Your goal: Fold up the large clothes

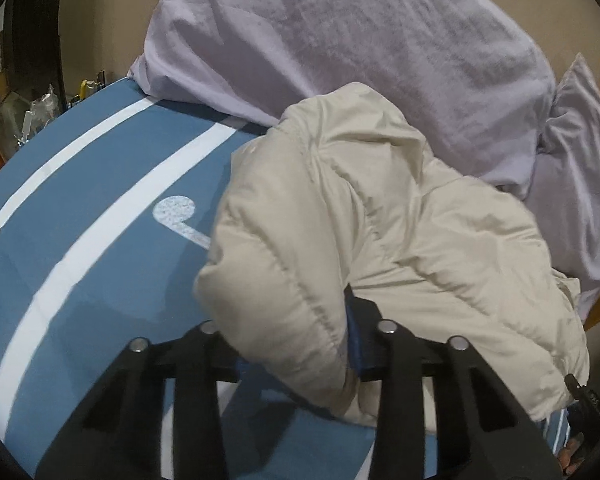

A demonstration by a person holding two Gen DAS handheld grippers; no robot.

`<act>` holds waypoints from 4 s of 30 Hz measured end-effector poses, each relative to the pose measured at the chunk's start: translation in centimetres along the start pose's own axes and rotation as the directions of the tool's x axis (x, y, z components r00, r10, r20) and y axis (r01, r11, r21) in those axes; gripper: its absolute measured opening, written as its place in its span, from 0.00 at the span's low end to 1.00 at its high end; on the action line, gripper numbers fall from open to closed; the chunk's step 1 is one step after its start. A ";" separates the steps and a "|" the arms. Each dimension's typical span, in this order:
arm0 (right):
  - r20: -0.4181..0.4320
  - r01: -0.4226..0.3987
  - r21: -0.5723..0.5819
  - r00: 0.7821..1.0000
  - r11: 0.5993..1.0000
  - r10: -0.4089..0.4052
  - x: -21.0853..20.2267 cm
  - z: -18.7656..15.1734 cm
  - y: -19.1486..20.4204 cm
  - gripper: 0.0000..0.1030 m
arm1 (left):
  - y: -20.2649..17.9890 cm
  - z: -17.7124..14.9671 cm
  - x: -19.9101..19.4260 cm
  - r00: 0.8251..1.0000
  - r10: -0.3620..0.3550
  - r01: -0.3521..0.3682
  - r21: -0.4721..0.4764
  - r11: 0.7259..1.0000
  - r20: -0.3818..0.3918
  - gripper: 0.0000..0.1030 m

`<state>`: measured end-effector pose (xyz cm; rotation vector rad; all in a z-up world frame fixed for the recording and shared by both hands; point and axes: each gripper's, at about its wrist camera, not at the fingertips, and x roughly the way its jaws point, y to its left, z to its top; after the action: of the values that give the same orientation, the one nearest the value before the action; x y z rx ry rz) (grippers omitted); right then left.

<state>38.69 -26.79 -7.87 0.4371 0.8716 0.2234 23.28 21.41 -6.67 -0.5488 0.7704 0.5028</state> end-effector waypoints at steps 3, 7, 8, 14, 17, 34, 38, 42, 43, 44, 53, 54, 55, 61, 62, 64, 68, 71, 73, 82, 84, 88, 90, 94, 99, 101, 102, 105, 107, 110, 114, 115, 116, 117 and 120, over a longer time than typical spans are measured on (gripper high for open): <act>-0.015 -0.029 -0.037 0.999 0.999 0.028 -2.0 -1.6 0.5 0.28 | 1.3 -0.7 -1.9 1.000 0.004 -0.004 0.012 1.000 0.000 0.34; -0.050 -0.069 -0.076 0.997 0.995 0.066 -4.2 -4.7 0.6 0.28 | 4.6 -2.5 -4.7 1.000 -0.010 0.010 -0.007 1.000 -0.014 0.34; -0.059 -0.082 -0.080 0.995 0.993 0.078 -4.8 -5.7 0.5 0.28 | 5.6 -3.2 -5.7 1.000 -0.012 0.012 -0.008 1.000 -0.016 0.34; -0.081 -0.118 -0.117 0.991 0.986 0.109 -7.6 -9.8 0.4 0.29 | 9.5 -6.5 -9.8 1.000 -0.001 0.001 0.008 1.000 -0.022 0.35; -0.078 -0.088 -0.125 0.994 0.988 0.079 -8.4 -10.3 0.3 0.35 | 10.2 -7.3 -10.5 1.000 0.005 -0.005 0.011 1.000 -0.023 0.42; 0.081 0.067 -0.426 0.996 0.902 -0.036 -10.0 -10.5 8.2 0.73 | 10.0 -7.9 -9.2 0.998 0.061 -0.062 -0.040 0.997 -0.021 0.89; 0.050 0.042 -0.507 0.999 0.861 -0.019 -8.0 -12.1 11.4 0.73 | 10.1 -7.7 -8.6 0.999 0.040 -0.042 -0.074 0.996 -0.033 0.89; 0.020 0.018 -0.545 1.000 0.838 -0.009 -6.3 -13.4 13.4 0.73 | 10.2 -7.3 -8.1 0.999 0.018 -0.022 -0.106 0.994 -0.039 0.89; 0.018 0.019 -0.552 1.000 0.834 -0.011 -6.0 -13.6 13.6 0.73 | 10.3 -7.3 -8.0 0.999 0.015 -0.019 -0.111 0.994 -0.039 0.89; 0.017 0.026 -0.560 1.000 0.828 -0.019 -5.5 -13.9 13.8 0.73 | 10.2 -7.2 -7.9 0.999 0.011 -0.015 -0.116 0.993 -0.039 0.89; 0.011 0.085 -0.576 0.995 0.813 -0.096 -2.1 -16.1 13.2 0.78 | 9.6 -6.9 -7.6 0.999 -0.037 0.037 -0.169 0.985 0.000 0.67; 0.013 0.088 -0.578 0.995 0.811 -0.099 -2.0 -16.2 13.3 0.78 | 9.5 -6.7 -7.8 0.999 -0.038 0.038 -0.172 0.984 0.007 0.64; 0.015 0.091 -0.580 0.995 0.810 -0.101 -1.9 -16.3 13.2 0.78 | 9.5 -6.5 -8.0 0.999 -0.041 0.042 -0.177 0.983 0.012 0.57; 0.036 0.107 -0.590 0.994 0.800 -0.107 -1.6 -16.7 13.3 0.79 | 8.9 -5.2 -9.5 0.994 -0.100 0.107 -0.192 0.975 0.042 0.34; 0.036 0.108 -0.590 0.994 0.800 -0.108 -1.5 -16.6 13.3 0.79 | 8.6 -4.9 -9.9 0.992 -0.116 0.124 -0.191 0.974 0.050 0.33; 0.036 0.108 -0.591 0.993 0.800 -0.108 -1.4 -16.5 13.3 0.79 | 8.1 -4.4 -10.6 0.987 -0.145 0.155 -0.188 0.970 0.063 0.31; 0.035 0.106 -0.592 0.994 0.799 -0.105 -1.4 -16.3 13.2 0.79 | 5.8 -3.2 -12.8 0.970 -0.220 0.234 -0.148 0.961 0.108 0.29; 0.031 0.101 -0.592 0.994 0.799 -0.103 -1.4 -16.2 13.2 0.79 | 3.1 -2.7 -14.6 0.952 -0.273 0.287 -0.090 0.954 0.140 0.29; 0.028 0.097 -0.592 0.995 0.800 -0.099 -1.3 -16.1 13.1 0.79 | 1.3 -2.6 -15.7 0.939 -0.307 0.317 -0.045 0.947 0.154 0.29; -0.008 0.038 -0.606 0.998 0.794 -0.054 -2.1 -15.4 12.1 0.80 | -9.1 -4.0 -19.2 0.883 -0.450 0.430 0.154 0.890 0.132 0.29; -0.022 0.009 -0.595 0.999 0.804 -0.027 -2.7 -15.1 11.4 0.80 | -11.1 -4.5 -19.4 0.876 -0.468 0.443 0.187 0.877 0.118 0.29; -0.011 -0.005 -0.573 1.000 0.819 -0.001 -4.2 -14.2 9.7 0.80 | -15.4 -6.0 -19.6 0.867 -0.492 0.458 0.257 0.851 0.084 0.29; 0.012 0.002 -0.561 1.000 0.828 0.006 -5.2 -13.6 8.4 0.80 | -17.6 -7.0 -19.4 0.865 -0.498 0.462 0.290 0.838 0.063 0.29; 0.068 0.040 -0.527 0.998 0.849 -0.005 -6.8 -12.3 5.7 0.80 | -21.3 -8.9 -18.7 0.865 -0.501 0.465 0.344 0.816 0.018 0.29; 0.130 0.101 -0.462 0.990 0.881 -0.045 -8.4 -10.9 2.0 0.80 | -25.4 -11.8 -17.4 0.869 -0.493 0.469 0.400 0.788 -0.048 0.29; 0.137 0.112 -0.436 0.989 0.893 -0.057 -8.7 -10.5 0.7 0.80 | -27.0 -13.0 -16.7 0.872 -0.484 0.467 0.422 0.777 -0.074 0.29; 0.140 0.118 -0.423 0.988 0.899 -0.063 -8.8 -10.4 0.0 0.80 | -27.6 -13.6 -16.4 0.873 -0.479 0.466 0.432 0.772 -0.086 0.29; 0.144 0.132 -0.394 0.986 0.910 -0.081 -9.0 -10.1 -1.4 0.80 | -29.8 -15.4 -15.2 0.879 -0.460 0.462 0.461 0.758 -0.125 0.29; 0.145 0.139 -0.376 0.985 0.916 -0.090 -9.1 -10.0 -2.2 0.80 | -30.5 -16.2 -14.5 0.883 -0.447 0.457 0.475 0.752 -0.142 0.29; 0.148 0.143 -0.356 0.984 0.924 -0.095 -9.5 -10.1 -3.1 0.80 | -31.9 -17.8 -13.6 0.889 -0.426 0.450 0.500 0.740 -0.169 0.29; 0.153 0.154 -0.330 0.982 0.931 -0.108 -9.9 -9.9 -4.3 0.80 | -33.0 -19.1 -12.8 0.898 -0.398 0.435 0.525 0.732 -0.188 0.30; 0.154 0.158 -0.325 0.982 0.932 -0.113 -10.0 -9.8 -4.5 0.80 | -33.1 -19.3 -12.8 0.900 -0.393 0.430 0.531 0.730 -0.188 0.32; 0.155 0.162 -0.320 0.981 0.933 -0.117 -10.2 -9.7 -4.8 0.80 | -33.1 -19.4 -13.0 0.898 -0.396 0.433 0.532 0.728 -0.190 0.36; 0.157 0.166 -0.315 0.980 0.934 -0.121 -10.3 -9.7 -5.0 0.80 | -33.1 -19.3 -13.3 0.897 -0.399 0.437 0.528 0.728 -0.192 0.39; 0.159 0.172 -0.299 0.979 0.939 -0.128 -10.8 -9.4 -5.6 0.80 | -32.6 -18.8 -14.3 0.878 -0.432 0.473 0.502 0.724 -0.205 0.63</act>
<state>24.65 -33.07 -8.34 0.0877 0.7145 0.1833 24.66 -17.87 1.92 -0.2057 0.7724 -0.2060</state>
